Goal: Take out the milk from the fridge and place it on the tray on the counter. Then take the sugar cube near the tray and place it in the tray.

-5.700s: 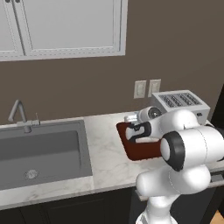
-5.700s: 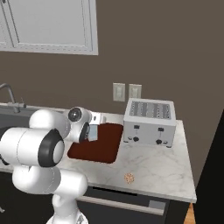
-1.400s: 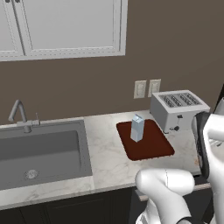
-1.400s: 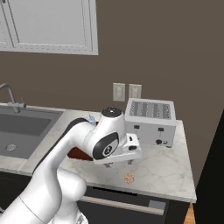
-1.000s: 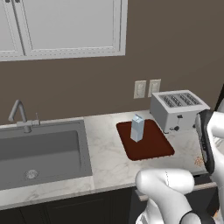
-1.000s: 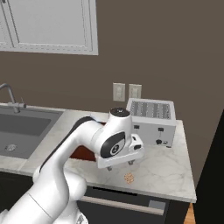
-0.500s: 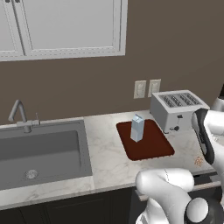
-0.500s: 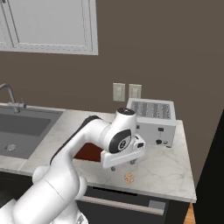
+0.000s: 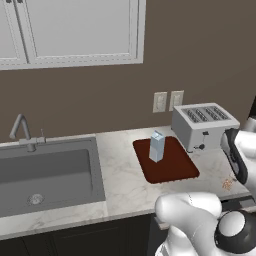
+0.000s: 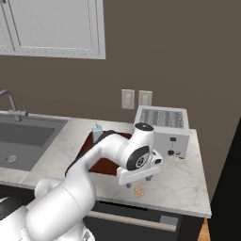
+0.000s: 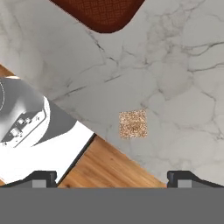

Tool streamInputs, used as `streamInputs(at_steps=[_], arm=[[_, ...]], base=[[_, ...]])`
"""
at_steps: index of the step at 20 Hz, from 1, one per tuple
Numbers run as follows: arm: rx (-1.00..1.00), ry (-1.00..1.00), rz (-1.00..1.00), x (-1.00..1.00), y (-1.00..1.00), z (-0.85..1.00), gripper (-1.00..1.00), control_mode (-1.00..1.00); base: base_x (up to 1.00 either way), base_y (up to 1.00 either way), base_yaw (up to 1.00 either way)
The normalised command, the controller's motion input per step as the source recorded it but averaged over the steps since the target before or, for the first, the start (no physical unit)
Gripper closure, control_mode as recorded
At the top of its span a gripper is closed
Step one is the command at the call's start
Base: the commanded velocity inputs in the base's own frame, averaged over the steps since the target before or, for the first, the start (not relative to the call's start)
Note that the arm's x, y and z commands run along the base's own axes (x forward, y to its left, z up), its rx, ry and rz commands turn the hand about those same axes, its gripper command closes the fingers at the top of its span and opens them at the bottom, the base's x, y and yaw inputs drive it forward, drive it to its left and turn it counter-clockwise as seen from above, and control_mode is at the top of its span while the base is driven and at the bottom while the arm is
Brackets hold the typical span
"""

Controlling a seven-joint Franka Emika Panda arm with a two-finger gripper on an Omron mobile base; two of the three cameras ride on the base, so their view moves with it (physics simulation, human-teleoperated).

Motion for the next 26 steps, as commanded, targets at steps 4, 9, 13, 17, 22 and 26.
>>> streamInputs(at_steps=[4, 9, 13, 17, 22, 26], arm=[[0.00, 0.00, 0.00, 0.27, 0.00, -0.32, -1.00, -1.00], [0.00, 0.00, 0.00, 0.36, -0.05, -0.38, -1.00, -1.00], [0.02, 0.01, 0.00, 0.28, -0.15, -0.38, -1.00, -1.00], [0.04, 0.00, 0.00, 0.05, -0.14, -0.20, -1.00, -1.00], [0.06, 0.00, 0.00, -0.26, 0.00, -0.09, -1.00, -1.00], [0.02, 0.00, -0.01, -0.23, 0.11, -0.08, -1.00, -1.00]], base=[[0.00, 0.00, 0.00], [0.00, 0.00, 0.00], [0.00, 0.00, 0.00], [0.00, 0.00, 0.00], [0.00, 0.00, 0.00], [0.00, 0.00, 0.00]])
